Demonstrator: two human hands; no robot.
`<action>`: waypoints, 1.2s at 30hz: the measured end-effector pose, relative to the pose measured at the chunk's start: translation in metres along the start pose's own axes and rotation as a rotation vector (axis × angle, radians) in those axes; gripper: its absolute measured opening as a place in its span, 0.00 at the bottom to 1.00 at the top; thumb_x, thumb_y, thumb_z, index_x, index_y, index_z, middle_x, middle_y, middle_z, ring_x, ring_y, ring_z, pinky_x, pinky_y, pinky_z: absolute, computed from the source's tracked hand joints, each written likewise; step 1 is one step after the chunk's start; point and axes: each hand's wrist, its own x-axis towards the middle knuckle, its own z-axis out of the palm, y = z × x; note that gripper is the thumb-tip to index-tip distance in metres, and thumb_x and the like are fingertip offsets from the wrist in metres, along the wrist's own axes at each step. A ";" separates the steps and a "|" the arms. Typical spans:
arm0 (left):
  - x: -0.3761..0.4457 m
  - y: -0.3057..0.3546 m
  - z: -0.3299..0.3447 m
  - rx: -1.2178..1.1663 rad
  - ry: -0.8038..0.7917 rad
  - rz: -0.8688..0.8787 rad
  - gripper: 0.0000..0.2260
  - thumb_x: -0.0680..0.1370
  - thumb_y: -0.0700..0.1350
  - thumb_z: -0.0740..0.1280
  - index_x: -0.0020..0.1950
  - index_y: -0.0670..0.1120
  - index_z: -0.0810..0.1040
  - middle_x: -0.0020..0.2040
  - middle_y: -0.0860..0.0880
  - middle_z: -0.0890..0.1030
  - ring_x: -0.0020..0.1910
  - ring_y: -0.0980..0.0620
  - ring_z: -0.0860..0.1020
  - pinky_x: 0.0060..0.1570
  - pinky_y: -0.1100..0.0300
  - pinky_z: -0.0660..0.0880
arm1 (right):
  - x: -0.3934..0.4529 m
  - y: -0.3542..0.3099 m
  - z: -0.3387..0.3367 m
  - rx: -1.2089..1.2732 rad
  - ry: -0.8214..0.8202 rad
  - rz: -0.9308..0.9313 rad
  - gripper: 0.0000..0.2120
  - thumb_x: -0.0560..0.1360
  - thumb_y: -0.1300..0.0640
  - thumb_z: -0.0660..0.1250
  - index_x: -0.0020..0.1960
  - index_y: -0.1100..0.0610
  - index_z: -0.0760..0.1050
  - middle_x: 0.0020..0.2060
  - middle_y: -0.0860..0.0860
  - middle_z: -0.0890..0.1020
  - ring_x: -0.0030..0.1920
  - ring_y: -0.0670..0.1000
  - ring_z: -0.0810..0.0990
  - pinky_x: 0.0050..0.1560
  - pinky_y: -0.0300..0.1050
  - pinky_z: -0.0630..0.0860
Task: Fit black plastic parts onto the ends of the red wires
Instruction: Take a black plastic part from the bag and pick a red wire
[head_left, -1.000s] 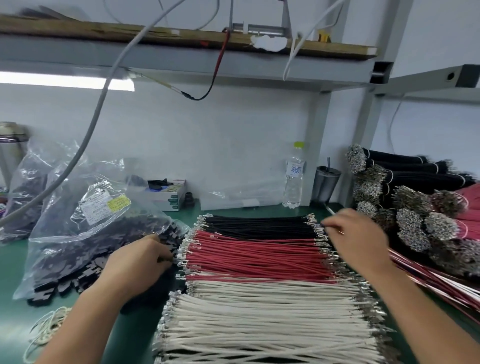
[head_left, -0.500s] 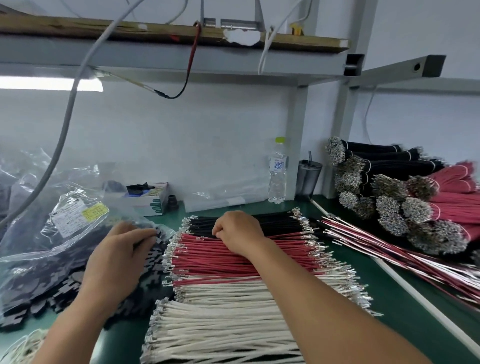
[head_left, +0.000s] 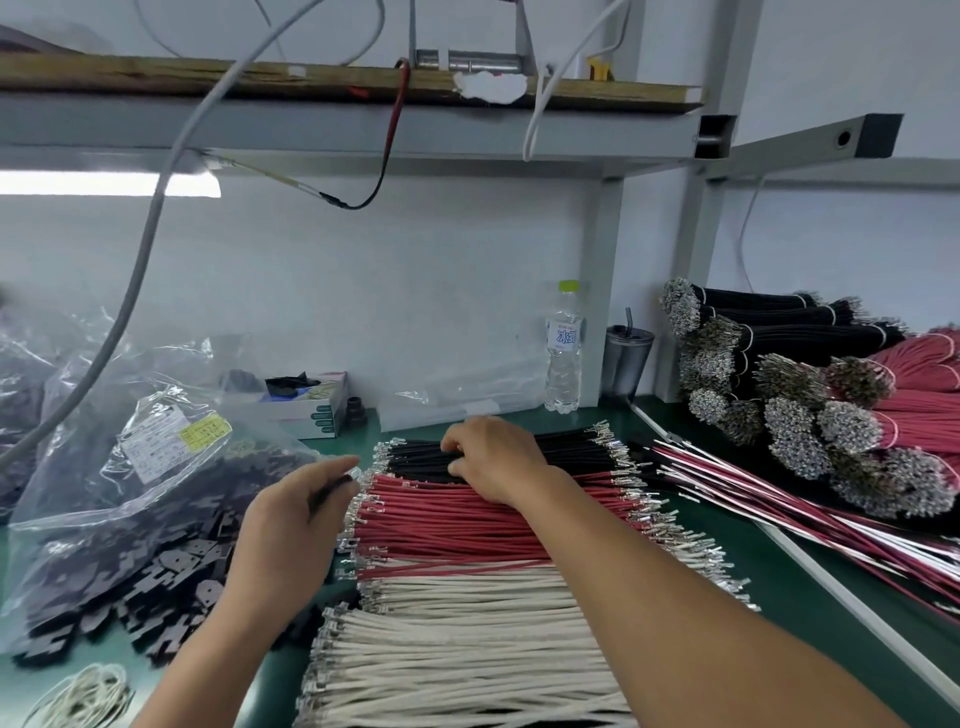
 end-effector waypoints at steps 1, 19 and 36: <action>-0.001 0.001 0.001 0.000 -0.003 0.004 0.11 0.77 0.39 0.75 0.58 0.50 0.87 0.42 0.66 0.82 0.42 0.65 0.81 0.44 0.71 0.73 | 0.000 0.001 0.001 -0.001 -0.029 -0.002 0.18 0.80 0.53 0.68 0.69 0.51 0.75 0.66 0.53 0.78 0.66 0.56 0.76 0.63 0.54 0.75; 0.001 0.000 -0.001 -0.364 0.003 -0.189 0.13 0.79 0.40 0.72 0.61 0.54 0.85 0.47 0.46 0.85 0.39 0.56 0.81 0.38 0.71 0.75 | 0.000 -0.003 0.002 -0.030 0.128 -0.016 0.12 0.81 0.61 0.64 0.60 0.52 0.83 0.57 0.50 0.84 0.56 0.53 0.83 0.57 0.49 0.80; -0.006 0.014 -0.002 -0.475 0.029 -0.278 0.07 0.71 0.44 0.80 0.47 0.47 0.87 0.36 0.45 0.87 0.32 0.41 0.85 0.25 0.59 0.78 | 0.021 -0.008 0.015 0.052 0.007 0.062 0.18 0.80 0.53 0.68 0.70 0.51 0.76 0.68 0.52 0.77 0.68 0.56 0.75 0.64 0.52 0.74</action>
